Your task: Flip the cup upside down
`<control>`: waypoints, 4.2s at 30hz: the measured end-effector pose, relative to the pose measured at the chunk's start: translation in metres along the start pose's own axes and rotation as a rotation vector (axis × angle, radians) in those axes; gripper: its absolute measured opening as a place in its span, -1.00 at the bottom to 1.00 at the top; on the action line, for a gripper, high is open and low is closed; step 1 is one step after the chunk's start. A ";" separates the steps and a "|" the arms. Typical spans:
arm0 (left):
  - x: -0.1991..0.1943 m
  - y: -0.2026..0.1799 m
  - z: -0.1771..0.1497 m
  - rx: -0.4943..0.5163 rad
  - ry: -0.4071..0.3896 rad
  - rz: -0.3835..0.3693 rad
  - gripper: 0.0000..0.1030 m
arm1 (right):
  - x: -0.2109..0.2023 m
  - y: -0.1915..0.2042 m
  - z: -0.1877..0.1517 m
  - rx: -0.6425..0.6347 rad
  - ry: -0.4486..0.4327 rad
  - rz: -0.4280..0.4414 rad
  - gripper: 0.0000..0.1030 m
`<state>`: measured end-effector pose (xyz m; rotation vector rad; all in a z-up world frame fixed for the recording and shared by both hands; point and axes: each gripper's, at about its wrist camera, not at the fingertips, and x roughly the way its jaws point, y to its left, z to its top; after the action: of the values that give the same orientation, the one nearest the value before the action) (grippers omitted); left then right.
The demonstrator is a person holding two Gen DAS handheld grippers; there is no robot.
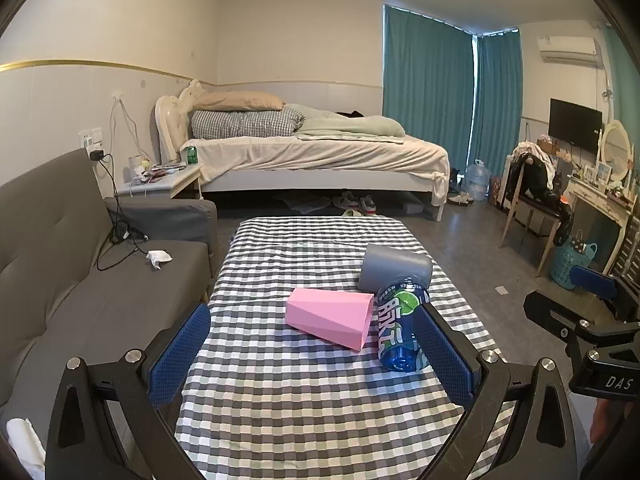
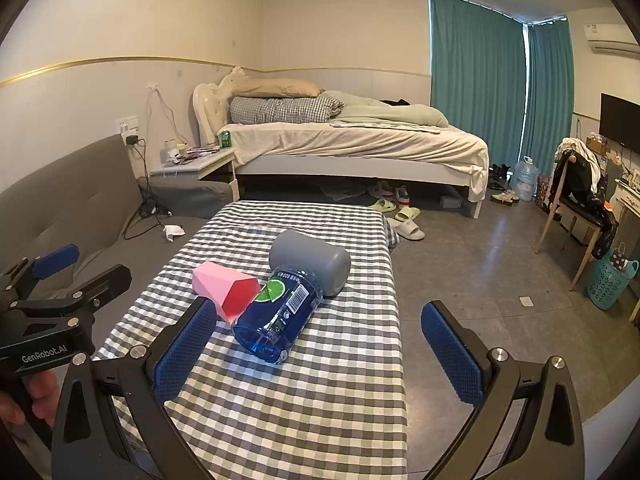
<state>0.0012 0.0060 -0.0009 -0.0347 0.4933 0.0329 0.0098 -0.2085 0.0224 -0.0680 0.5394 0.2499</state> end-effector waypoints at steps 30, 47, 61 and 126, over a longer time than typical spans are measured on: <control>0.002 -0.003 -0.003 0.002 0.006 0.003 1.00 | 0.006 0.003 -0.003 -0.006 0.016 0.035 1.00; 0.040 0.025 0.019 -0.052 0.095 0.116 1.00 | 0.067 -0.003 0.037 -0.136 0.102 0.105 1.00; 0.129 0.041 0.010 -0.091 0.209 0.237 1.00 | 0.227 -0.004 0.072 -0.372 0.320 0.252 0.93; 0.055 0.064 -0.031 -0.112 0.268 0.215 1.00 | 0.148 0.075 -0.014 0.076 0.590 0.373 0.40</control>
<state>0.0324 0.0699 -0.0560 -0.0971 0.7619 0.2694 0.1063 -0.1058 -0.0654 0.0362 1.1508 0.5807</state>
